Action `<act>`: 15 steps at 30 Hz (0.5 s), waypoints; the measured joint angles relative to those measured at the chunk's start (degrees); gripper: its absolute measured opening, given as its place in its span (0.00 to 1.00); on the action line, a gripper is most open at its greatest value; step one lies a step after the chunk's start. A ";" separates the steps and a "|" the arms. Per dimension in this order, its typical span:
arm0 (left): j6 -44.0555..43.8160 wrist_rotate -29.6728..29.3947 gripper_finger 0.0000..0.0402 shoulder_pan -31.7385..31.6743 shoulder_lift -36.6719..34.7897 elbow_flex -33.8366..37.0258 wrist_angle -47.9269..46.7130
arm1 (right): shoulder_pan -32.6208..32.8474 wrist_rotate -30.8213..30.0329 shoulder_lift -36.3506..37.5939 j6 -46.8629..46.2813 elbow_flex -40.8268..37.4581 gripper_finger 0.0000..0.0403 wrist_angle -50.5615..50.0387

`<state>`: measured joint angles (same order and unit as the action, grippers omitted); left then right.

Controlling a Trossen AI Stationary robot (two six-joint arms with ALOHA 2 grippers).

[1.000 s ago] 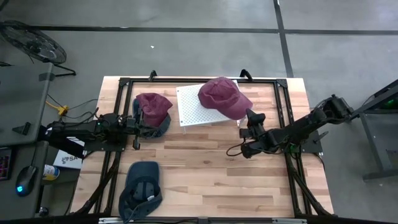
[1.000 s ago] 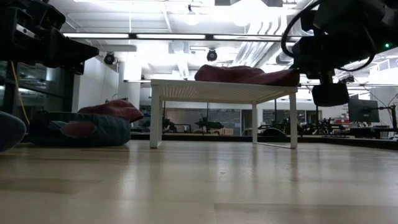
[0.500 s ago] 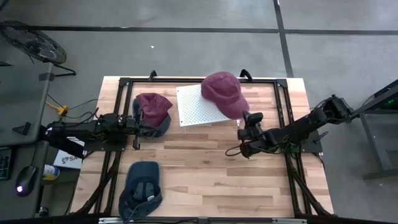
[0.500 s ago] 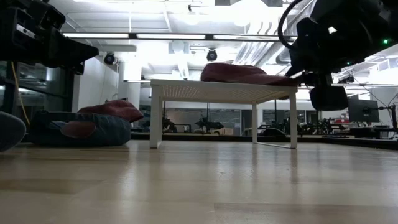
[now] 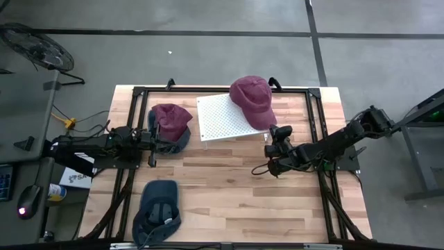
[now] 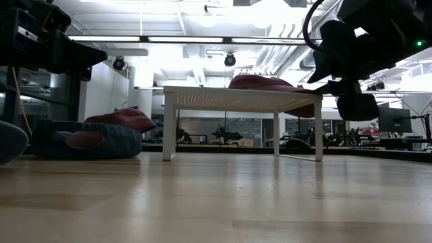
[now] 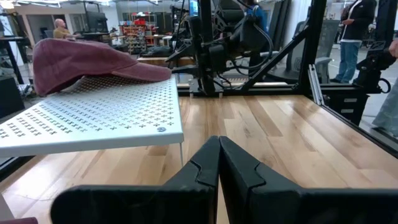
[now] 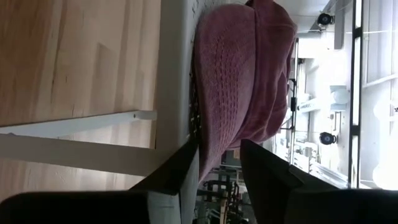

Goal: Pick & Place hat
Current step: Put the bottom red cap on the shelf

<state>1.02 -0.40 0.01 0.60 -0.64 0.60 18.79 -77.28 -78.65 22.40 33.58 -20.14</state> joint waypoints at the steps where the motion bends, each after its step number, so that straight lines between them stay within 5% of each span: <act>1: 0.01 0.00 0.02 0.00 0.00 0.00 0.00 | 0.00 0.02 0.00 0.13 0.00 0.28 0.00; 15: 0.00 0.00 0.02 -0.02 0.00 0.00 0.00 | 0.27 0.17 -0.04 6.72 0.00 0.20 0.85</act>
<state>1.02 -0.40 -0.01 0.60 -0.64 0.60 19.06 -77.10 -78.70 29.12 33.58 -19.29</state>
